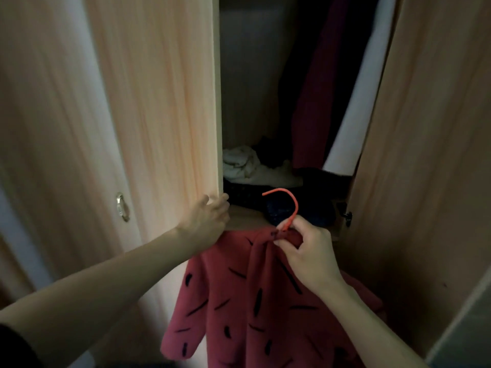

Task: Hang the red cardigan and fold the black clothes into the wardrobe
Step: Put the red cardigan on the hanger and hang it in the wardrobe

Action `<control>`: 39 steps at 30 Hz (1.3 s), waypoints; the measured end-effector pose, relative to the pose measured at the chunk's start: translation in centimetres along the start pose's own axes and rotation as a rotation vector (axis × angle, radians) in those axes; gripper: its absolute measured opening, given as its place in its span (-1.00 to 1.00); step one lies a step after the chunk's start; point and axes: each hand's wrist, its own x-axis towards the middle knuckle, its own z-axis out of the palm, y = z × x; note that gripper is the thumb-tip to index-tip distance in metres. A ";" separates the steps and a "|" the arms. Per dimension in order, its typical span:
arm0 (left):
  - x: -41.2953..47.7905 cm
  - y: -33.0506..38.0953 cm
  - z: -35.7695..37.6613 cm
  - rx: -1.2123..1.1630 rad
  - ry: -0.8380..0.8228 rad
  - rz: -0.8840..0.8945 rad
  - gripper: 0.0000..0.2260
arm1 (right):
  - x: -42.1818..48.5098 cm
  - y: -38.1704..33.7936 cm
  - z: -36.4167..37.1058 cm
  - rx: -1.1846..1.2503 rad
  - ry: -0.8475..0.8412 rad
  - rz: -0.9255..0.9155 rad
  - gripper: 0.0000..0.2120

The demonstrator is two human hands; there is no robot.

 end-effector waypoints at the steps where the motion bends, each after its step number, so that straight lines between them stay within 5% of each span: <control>1: -1.0 0.1 -0.4 -0.020 -0.009 -0.007 -0.58 | -0.4 -0.3 -0.1 0.010 -0.003 -0.007 -0.79; 8: -7.5 -0.8 -1.6 -0.033 -0.084 -0.032 -0.55 | -2.3 -2.7 0.3 0.070 -0.050 -0.047 -0.78; 24: -18.8 -5.9 -0.1 -0.226 0.106 -0.153 -0.80 | -4.8 -11.7 7.4 0.130 -0.078 -0.109 -0.79; 39: -32.8 -14.7 10.4 -0.300 0.074 -0.311 -0.55 | -8.0 -19.6 19.8 0.284 -0.172 -0.011 -0.75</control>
